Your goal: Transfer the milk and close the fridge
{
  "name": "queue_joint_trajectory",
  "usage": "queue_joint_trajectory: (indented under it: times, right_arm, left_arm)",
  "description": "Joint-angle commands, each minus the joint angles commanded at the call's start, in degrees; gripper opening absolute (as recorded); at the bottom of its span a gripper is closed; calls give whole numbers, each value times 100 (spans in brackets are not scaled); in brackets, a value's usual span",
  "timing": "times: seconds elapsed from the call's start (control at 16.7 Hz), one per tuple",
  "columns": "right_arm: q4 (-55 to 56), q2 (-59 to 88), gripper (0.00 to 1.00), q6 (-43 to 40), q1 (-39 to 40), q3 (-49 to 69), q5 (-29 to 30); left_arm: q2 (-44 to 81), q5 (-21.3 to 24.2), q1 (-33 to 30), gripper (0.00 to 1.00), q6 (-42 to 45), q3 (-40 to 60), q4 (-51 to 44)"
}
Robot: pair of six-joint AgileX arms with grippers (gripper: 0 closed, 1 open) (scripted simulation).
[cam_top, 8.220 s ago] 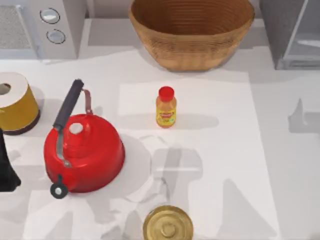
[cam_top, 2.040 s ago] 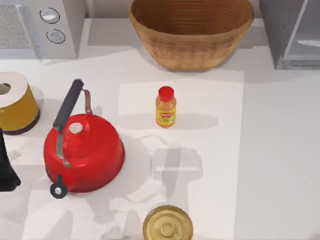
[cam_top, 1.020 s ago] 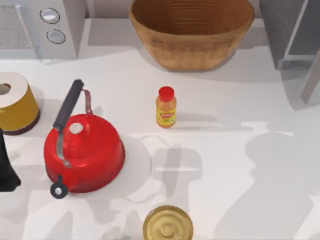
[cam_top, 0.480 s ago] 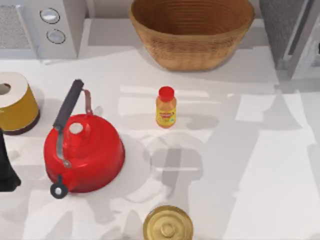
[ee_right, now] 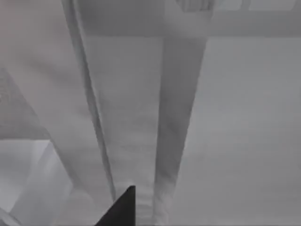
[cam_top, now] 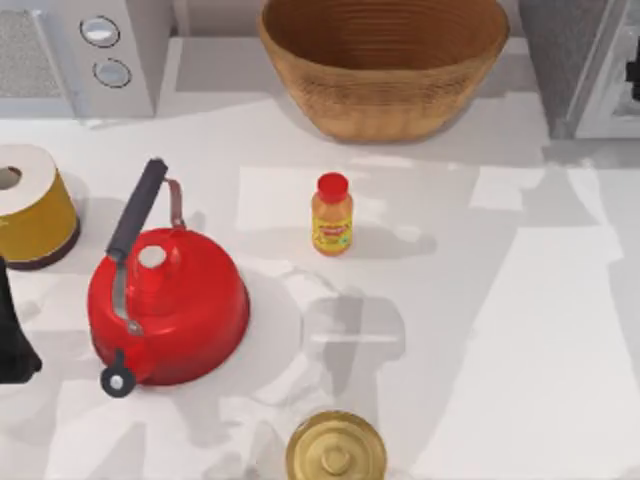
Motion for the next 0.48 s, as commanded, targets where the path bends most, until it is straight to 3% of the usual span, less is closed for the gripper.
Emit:
queue_joint_trajectory:
  times: [0.48]
  right_arm:
    - [-314, 1229, 100, 11, -3, 1658, 29]
  left_arm:
    - [0, 0, 0, 100, 0, 0, 0]
